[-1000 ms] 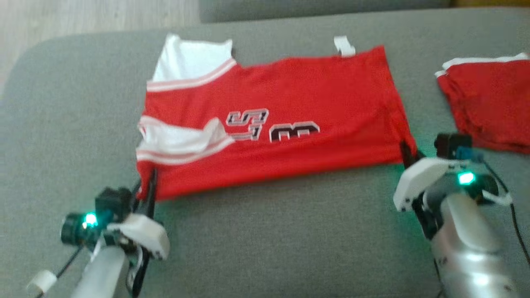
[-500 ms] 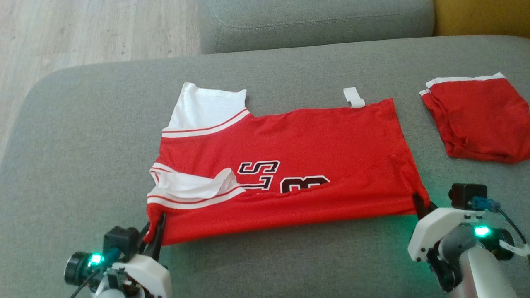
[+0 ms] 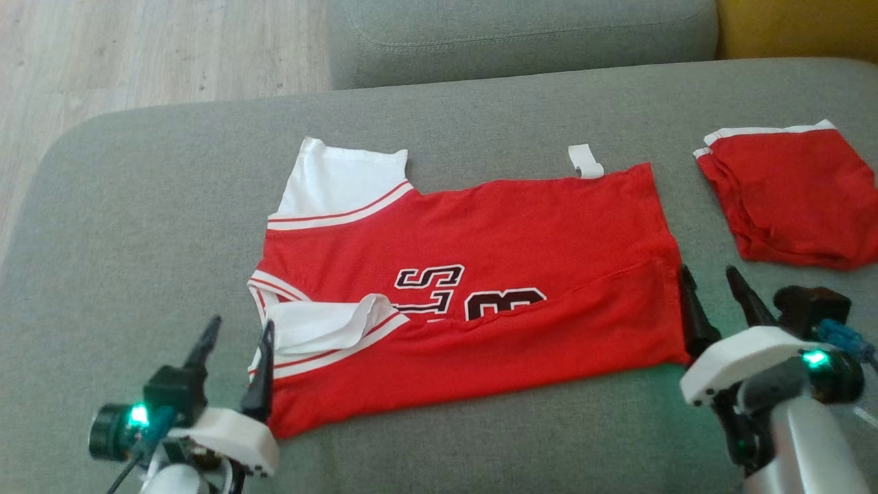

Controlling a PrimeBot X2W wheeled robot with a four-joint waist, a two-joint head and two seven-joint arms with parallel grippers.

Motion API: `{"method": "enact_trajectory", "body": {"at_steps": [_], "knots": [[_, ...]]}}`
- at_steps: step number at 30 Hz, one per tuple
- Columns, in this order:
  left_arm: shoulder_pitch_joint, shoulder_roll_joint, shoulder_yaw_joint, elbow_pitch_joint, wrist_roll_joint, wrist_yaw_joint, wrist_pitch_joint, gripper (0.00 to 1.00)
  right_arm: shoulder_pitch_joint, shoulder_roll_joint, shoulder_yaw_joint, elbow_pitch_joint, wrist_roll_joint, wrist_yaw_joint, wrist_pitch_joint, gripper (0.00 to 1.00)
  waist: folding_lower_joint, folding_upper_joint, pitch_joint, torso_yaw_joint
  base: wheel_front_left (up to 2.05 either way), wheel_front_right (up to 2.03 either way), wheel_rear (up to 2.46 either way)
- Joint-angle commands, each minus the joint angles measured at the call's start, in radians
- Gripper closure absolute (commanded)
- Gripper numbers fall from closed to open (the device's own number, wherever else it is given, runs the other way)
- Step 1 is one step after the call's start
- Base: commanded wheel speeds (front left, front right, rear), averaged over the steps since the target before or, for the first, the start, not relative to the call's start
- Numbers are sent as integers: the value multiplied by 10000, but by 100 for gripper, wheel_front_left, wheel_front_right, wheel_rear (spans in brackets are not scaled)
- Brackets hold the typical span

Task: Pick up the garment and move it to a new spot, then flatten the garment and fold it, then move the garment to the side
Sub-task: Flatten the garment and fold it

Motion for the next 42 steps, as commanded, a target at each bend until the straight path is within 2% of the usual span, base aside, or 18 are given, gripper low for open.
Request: {"method": "enact_trajectory", "body": {"at_steps": [1, 5, 12, 16, 21, 25, 28, 33, 37, 42], "knots": [[-585, 76, 502, -480, -57, 97, -441, 0, -269, -58, 475, -506, 21, -9, -432, 0, 0, -1, 19, -29, 0, 0, 0], [-807, -119, 743, -969, -155, 112, -1403, 0, -301, -58, 911, -796, 233, -9, -1583, 0, 0, -1, 164, -136, 0, 0, 0], [-1268, -270, 825, -1531, -73, -73, -1767, 0, -510, -58, 1318, -842, 678, -9, -2784, 0, 0, -1, 580, -309, 0, 0, 0], [-1980, 84, 504, -1398, 235, -530, -1599, 0, -785, -58, 1371, -896, 735, -9, -3060, 0, 0, -1, 1094, -477, 0, 0, 0], [-4018, 910, 418, -1079, 302, -1413, -799, 0, -1203, -58, 1249, -1162, 326, -9, -3207, 0, 0, -1, 2094, -722, 0, 0, 0], [-6016, 1727, 72, -175, -27, -1908, 572, 0, -1561, -58, 1459, -1472, 404, -9, -3281, 0, 0, -1, 2924, -1020, 0, 0, 0], [-7301, 2192, -553, 805, -555, -2000, 1732, 0, -1745, -58, 1589, -1656, 567, -9, -3357, 0, 0, -1, 3366, -1203, 0, 0, 0], [-8591, 2738, -1704, 2223, -2189, -2011, 3102, 0, -1967, -58, 2005, -1766, 863, -9, -3430, 0, 0, -1, 3836, -1523, 0, 0, 0], [-9150, 2952, -2034, 3175, -3134, -2013, 3471, 0, -2156, -58, 2022, -1810, 1319, -9, -3454, 0, 0, -1, 4067, -1730, 0, 0, 0], [-9558, 3131, -2572, 4043, -3724, -2014, 3691, 0, -2258, -58, 2170, -1986, 1361, -9, -3494, 0, 0, -1, 4270, -1937, 0, 0, 0]]}}
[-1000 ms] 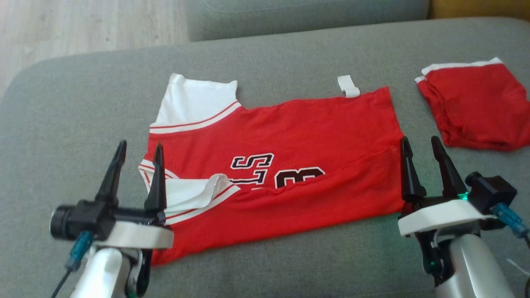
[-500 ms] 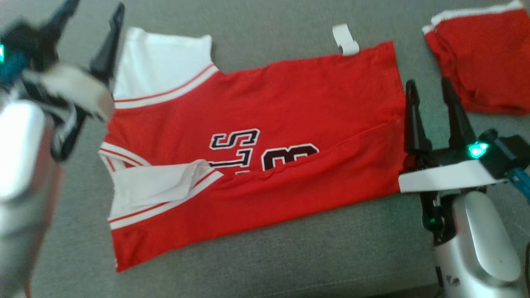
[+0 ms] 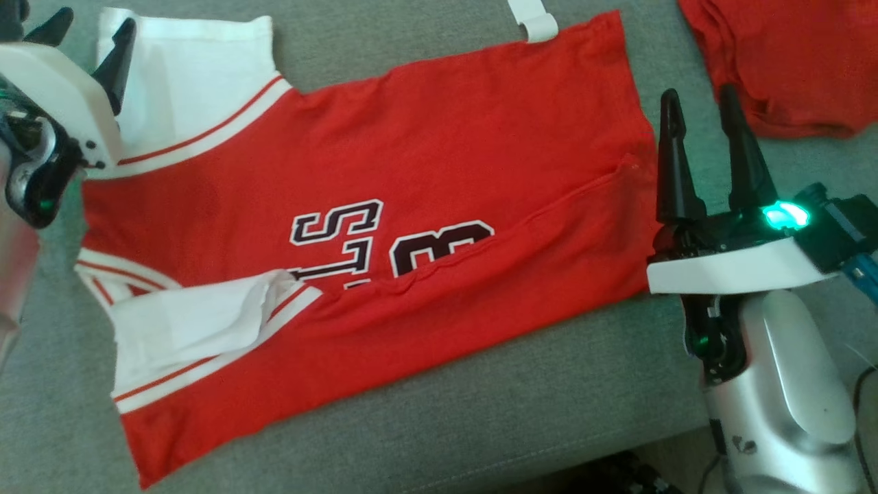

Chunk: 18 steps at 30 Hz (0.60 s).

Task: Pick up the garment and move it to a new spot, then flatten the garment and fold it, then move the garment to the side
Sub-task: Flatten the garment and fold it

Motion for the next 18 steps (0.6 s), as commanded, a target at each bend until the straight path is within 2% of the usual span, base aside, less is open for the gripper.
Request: {"method": "enact_trajectory", "body": {"at_steps": [1, 11, 12, 13, 15, 18], "knots": [[-501, 575, 131, -49, -187, 19, 19, 0, -111, -45, 173, -402, 48, -7, -119, 0, -1, 0, 119, -118, 0, 0, 0], [-944, 807, -900, 484, -906, 18, 172, 0, -56, -45, 42, -626, 120, -7, -195, 0, -1, 0, 407, -260, 0, 0, 0], [-974, 799, -1056, 448, -1040, 18, 265, 39, -58, -45, 20, -633, 109, -7, -199, 0, -1, 0, 439, -245, 0, 0, 0], [-1010, 799, -1209, 383, -1178, 18, 330, 100, -64, -45, -6, -639, 82, -7, -202, 0, -1, 0, 471, -215, 0, 0, 0], [-1107, 823, -1416, 331, -1405, 18, 317, 100, -77, -45, -55, -650, 19, -7, -206, 0, -1, 0, 504, -142, 0, 0, 0], [-1307, 815, -1480, 435, -1482, 18, -350, 100, -73, -45, -140, -616, -116, -7, -210, 0, -1, 0, 453, 6, 0, 0, 0]]}}
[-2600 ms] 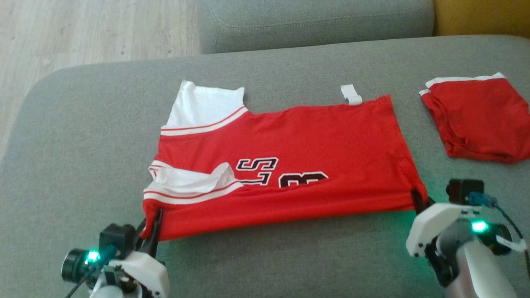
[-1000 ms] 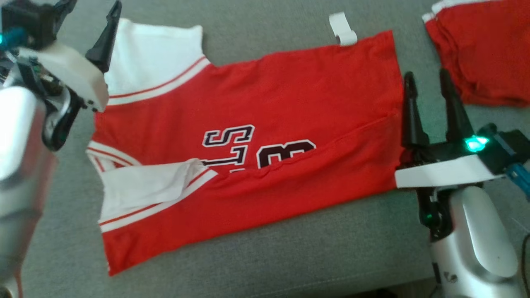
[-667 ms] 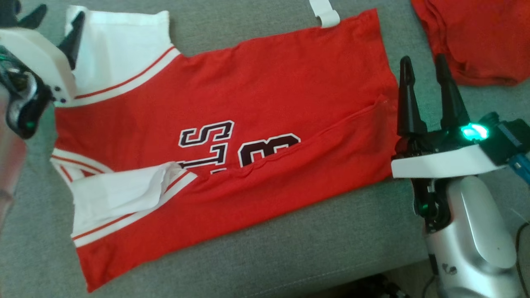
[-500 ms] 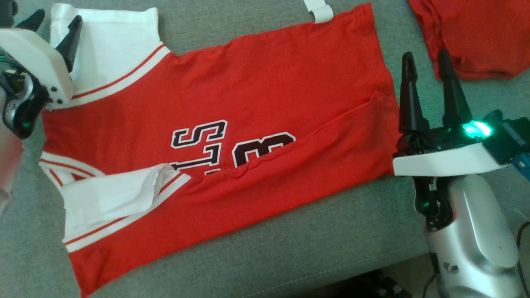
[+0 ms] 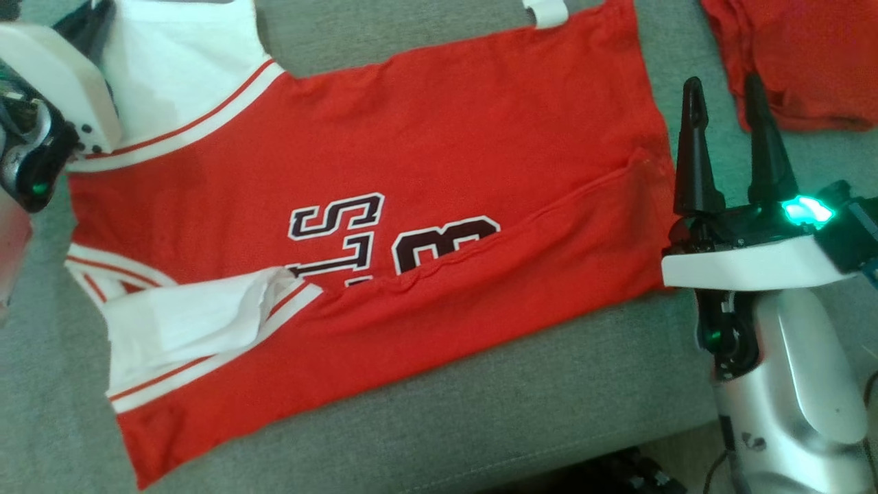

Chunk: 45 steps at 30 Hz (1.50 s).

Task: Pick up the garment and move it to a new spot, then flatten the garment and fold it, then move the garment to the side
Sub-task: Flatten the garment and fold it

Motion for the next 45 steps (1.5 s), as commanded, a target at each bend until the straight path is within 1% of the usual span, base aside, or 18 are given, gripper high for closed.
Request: {"method": "enact_trajectory", "body": {"at_steps": [1, 5, 9, 12, 15, 19, 20, 21, 22, 24, 26, 29, 31, 34, 35, 43, 44, 45], "knots": [[-397, 498, 315, -97, -40, 20, -233, 100, -65, -43, 117, -298, -91, -9, -92, 0, -1, 1, -71, 85, 0, 0, 0], [-430, 342, 270, -99, -61, 20, -1584, 100, -71, -43, -113, -210, -334, -9, -52, 0, -1, 1, -417, 380, 0, 0, 0], [-5, -116, 435, -157, -558, 20, -2766, 100, 22, -43, -446, -102, -520, -9, 80, 0, -1, 1, -1055, 820, 0, 0, 0], [336, -277, 167, -520, -513, 20, -3389, 100, -74, -43, -734, -58, -1118, -9, 480, 0, -1, 1, -1476, 1183, 0, 0, 0], [642, -359, -136, -1032, -390, 20, -3763, 100, -383, -43, -1076, -74, -1563, -9, 1146, 0, -1, 1, -1792, 1588, 0, 0, 0], [1094, -294, -440, -1863, -253, 49, -3778, 100, -1087, -43, -1527, 345, -2069, -9, 2476, 0, -1, 1, -1960, 2007, 0, 0, 0], [1346, -191, -526, -2430, -217, 159, -3733, 100, -1570, -43, -1702, 795, -2518, -9, 3162, 0, -1, 1, -1938, 2163, 0, 0, 0], [1471, -124, -557, -2724, -202, 237, -3709, 100, -1799, -43, -1785, 1112, -2725, -9, 3577, 0, -1, 1, -1912, 2237, 0, 0, 0], [1585, -71, -595, -3005, -187, 299, -3679, 100, -2034, -43, -1918, 1415, -2762, -9, 3904, 0, -1, 1, -1889, 2323, 0, 0, 0], [1779, 43, -691, -3578, -119, 431, -3600, 100, -2482, -124, -2128, 2063, -3239, -9, 4489, 0, -1, 1, -1824, 2485, 0, 0, 0], [1920, 135, -771, -4102, -25, 614, -3524, 100, -2865, -210, -2384, 2736, -3597, -9, 4875, 0, -1, 1, -1753, 2618, 0, 0, 0], [2106, 191, -835, -4796, -6, 860, -3395, 100, -3294, -359, -2771, 3693, -4117, -9, 5164, 0, -1, 1, -1678, 2770, 0, 0, 0], [2175, 253, -877, -5117, 39, 992, -3314, 100, -3466, -540, -2888, 4213, -4643, -9, 5149, 0, -1, 1, -1630, 2840, 0, 0, 0], [2250, 338, -922, -5439, 110, 1160, -3239, 100, -3654, -518, -3091, 4965, -4956, -9, 5113, 0, -1, 1, -1573, 2879, 0, 0, 0], [2250, 338, -922, -5439, 110, 1160, -3239, 100, -3654, -518, -3091, 4965, -4956, -9, 5113, 0, -1, 1, -1573, 2879, 0, 0, 0], [2261, 496, -803, -5933, -12, 1405, -3095, 100, -4464, -706, -2633, 6809, -5527, -9, 4798, 0, -1, 1, -1386, 2808, 0, 0, 0], [2249, 508, -810, -5958, -6, 1421, -3065, 100, -4596, -733, -2537, 7022, -5578, -9, 4760, 19, -1, 1, -1372, 2795, 0, 0, 0], [2232, 515, -817, -5982, -3, 1437, -3032, 100, -4737, -757, -2417, 7222, -5603, -9, 4700, 84, -1, 1, -1360, 2779, 0, 0, 0]]}}
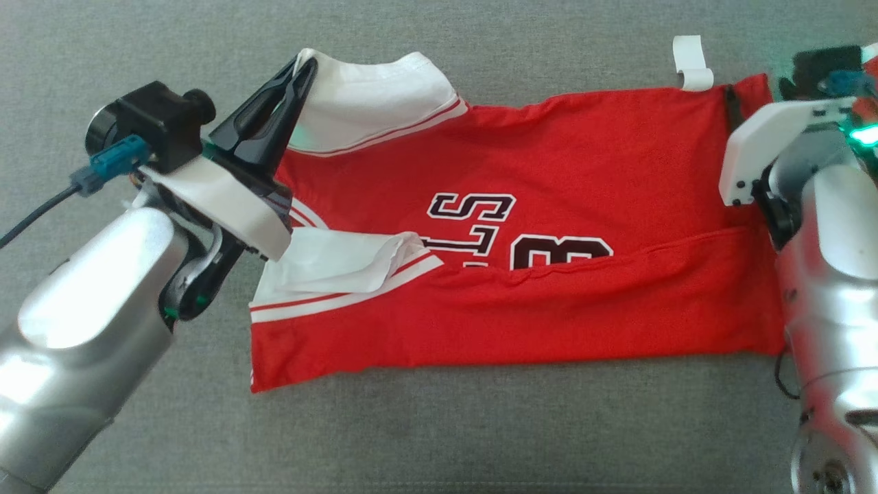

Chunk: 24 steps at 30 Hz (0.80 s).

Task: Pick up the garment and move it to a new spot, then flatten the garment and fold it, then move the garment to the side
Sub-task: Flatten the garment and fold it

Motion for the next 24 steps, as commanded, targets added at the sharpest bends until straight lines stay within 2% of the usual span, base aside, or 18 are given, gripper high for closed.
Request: {"method": "enact_trajectory", "body": {"at_steps": [1, 8, 16, 24], "knots": [[-252, 499, 473, -303, -40, 107, 29, 100, -165, -2, 322, -14, -74, -7, -105, 100, 0, 0, 14, -25, 0, 0, 0], [-495, 629, 691, -41, -230, 96, 108, 100, -1186, -287, 1270, 861, 426, -7, -1091, 100, 0, 0, -84, -246, 0, 0, 0], [-1561, 719, 1081, 1518, -119, -135, -129, 100, -2147, -466, 3075, 1048, 2731, -7, -2024, 100, 0, 0, 18, -711, 0, 0, 0], [-3469, 190, 1197, 3370, 590, -556, -992, 100, -3121, -856, 3865, 455, 4615, -7, -2972, 100, 0, 0, 379, -961, 0, 0, 0]]}}
